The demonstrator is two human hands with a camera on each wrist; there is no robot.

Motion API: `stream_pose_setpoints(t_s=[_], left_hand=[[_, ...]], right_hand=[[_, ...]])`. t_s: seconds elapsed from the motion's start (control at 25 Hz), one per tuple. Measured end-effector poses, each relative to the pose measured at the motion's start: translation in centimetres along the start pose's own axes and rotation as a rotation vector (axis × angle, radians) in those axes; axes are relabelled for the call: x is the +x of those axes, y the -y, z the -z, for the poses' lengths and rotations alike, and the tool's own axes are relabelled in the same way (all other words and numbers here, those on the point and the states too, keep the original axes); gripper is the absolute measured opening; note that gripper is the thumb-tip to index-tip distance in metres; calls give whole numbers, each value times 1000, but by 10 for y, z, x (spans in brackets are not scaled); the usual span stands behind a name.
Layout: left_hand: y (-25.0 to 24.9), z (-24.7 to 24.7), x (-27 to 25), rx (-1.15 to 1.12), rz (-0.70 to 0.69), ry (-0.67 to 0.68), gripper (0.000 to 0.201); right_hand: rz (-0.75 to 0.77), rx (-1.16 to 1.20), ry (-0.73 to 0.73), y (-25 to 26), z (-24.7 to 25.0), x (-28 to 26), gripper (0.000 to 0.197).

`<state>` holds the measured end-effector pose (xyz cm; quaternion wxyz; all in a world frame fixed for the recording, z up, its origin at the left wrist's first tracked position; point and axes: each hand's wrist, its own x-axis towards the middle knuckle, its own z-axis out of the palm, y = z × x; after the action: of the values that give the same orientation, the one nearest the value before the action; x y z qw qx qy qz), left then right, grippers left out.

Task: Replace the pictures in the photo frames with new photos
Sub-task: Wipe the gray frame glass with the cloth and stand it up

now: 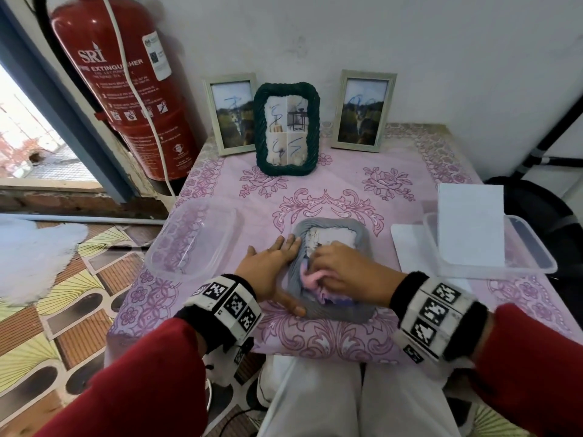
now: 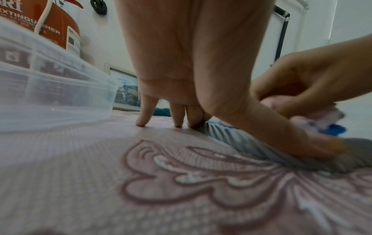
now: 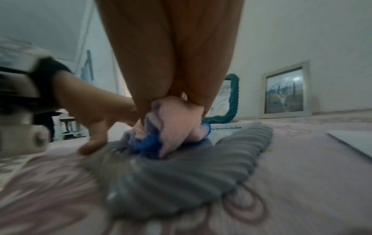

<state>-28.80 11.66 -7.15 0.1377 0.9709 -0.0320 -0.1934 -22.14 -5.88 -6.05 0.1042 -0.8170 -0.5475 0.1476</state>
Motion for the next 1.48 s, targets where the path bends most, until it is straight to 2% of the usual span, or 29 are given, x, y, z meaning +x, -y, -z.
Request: stream_pose_setpoints(t_s=[0.08,0.2,0.32,0.48,0.64,0.92,1.04,1.16,1.32,1.48], left_hand=[[0,0,-1,-5,0,-5,130],[1,0,-3,-35,-14,-3,129],[2,3,-3,-37,-18,6,128],[0,3,-2,-28,-12,25,129],[-3,2,1,-2,7,24,130],[-2,2,-1,-27,17,13,130],[0,0,-2,-60,11,4,130],[3,-2,-2,-89,-4,-5,129],[2,-3,0,-89,-3,-2,130],[0,-1,1,-52,18,4,130]], right_hand=[[62,-8,-17,1,-7,-24,21],[67,-75,-31,-13,-5,-44,21],[-20,-162,-70,-32,1,-32,17],[-209,-17,-133,-49,16,4,16],[-282,38,-98,-42,24,26,19],[-135,-15,-4,3,2,-4,20],[-77,-13,27,-1,-3,-30,21],[-94,50,3,-16,5,-33,21],[-162,34,-62,-37,22,0,19],[-238,-27,-59,-40,27,26,20]])
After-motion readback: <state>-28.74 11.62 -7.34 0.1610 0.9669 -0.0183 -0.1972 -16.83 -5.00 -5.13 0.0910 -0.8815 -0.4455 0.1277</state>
